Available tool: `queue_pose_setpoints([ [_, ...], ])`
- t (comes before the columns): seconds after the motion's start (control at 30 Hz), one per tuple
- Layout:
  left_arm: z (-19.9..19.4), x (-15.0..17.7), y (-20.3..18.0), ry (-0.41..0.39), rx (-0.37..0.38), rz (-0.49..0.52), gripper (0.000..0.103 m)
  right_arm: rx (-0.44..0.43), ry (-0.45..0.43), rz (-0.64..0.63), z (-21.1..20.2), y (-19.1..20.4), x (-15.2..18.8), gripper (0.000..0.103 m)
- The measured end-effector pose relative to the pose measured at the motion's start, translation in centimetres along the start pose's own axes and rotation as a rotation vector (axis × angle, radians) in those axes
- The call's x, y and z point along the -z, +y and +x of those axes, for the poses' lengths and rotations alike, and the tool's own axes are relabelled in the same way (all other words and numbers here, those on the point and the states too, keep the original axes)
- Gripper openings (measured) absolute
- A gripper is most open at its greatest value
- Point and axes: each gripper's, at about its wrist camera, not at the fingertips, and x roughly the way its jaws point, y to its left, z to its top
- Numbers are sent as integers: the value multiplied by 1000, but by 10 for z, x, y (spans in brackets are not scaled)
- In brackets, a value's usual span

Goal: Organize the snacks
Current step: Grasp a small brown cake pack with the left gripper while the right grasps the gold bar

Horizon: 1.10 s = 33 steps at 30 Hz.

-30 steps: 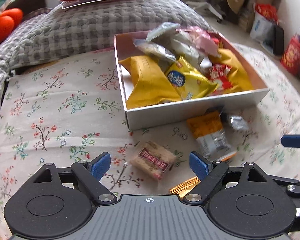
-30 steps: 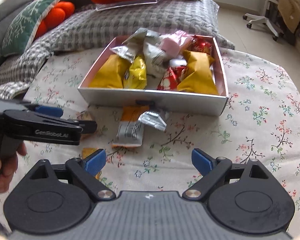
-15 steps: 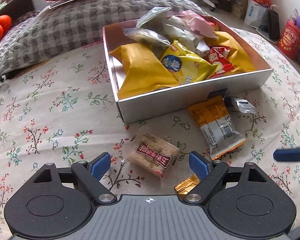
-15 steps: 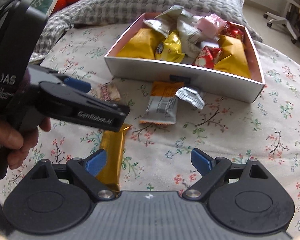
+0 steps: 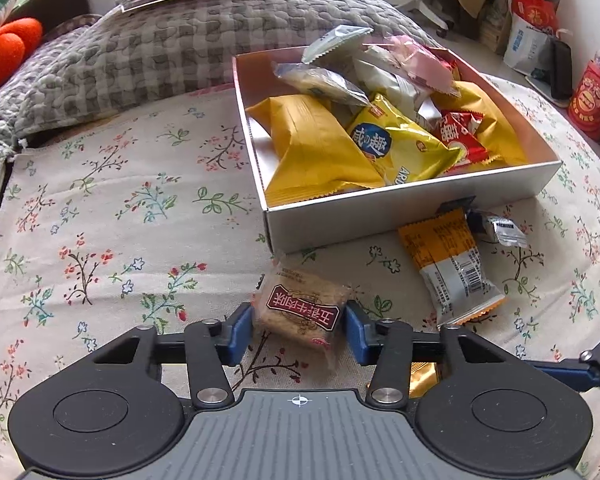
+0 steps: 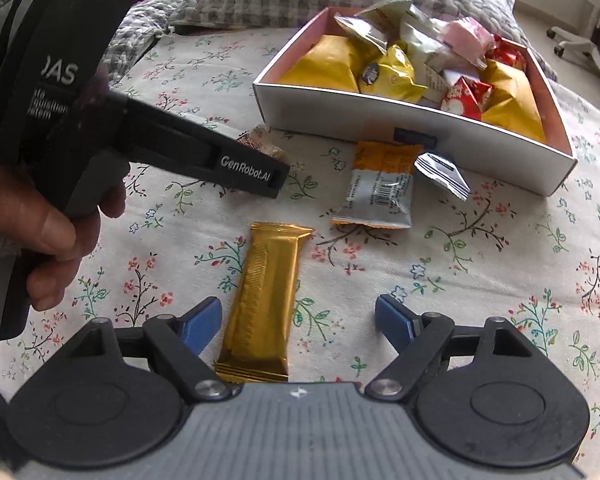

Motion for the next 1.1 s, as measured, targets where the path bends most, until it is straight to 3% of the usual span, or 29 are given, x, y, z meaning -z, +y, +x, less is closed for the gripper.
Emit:
queue_pose_setpoints([
  [0.2, 1, -1, 3, 1, 1, -18, 43, 17, -34, -23, 3, 13, 5, 74],
  [0.27, 1, -1, 4, 0, -1, -23, 43, 17, -35, -41, 6, 17, 5, 65],
  [0.33, 0, -2, 5, -2, -4, -29, 42, 18, -34, -52, 9, 22, 8, 63],
  [0.43, -1, -2, 6, -3, -6, -37, 42, 68, -56, -107, 12, 34, 13, 46],
  [0.5, -2, -2, 7, -6, 0, -45, 42, 60, -59, -95, 10, 34, 13, 28],
  [0.7, -12, -4, 11, -29, 10, -68, 42, 48, -59, -52, 4, 28, 10, 26],
  [0.93, -32, -10, 15, -86, 14, -76, 42, 32, -160, -33, -19, 20, -8, 25],
  [1.1, -37, -18, 18, -108, 13, -82, 42, 38, -180, -8, -23, 7, -19, 26],
])
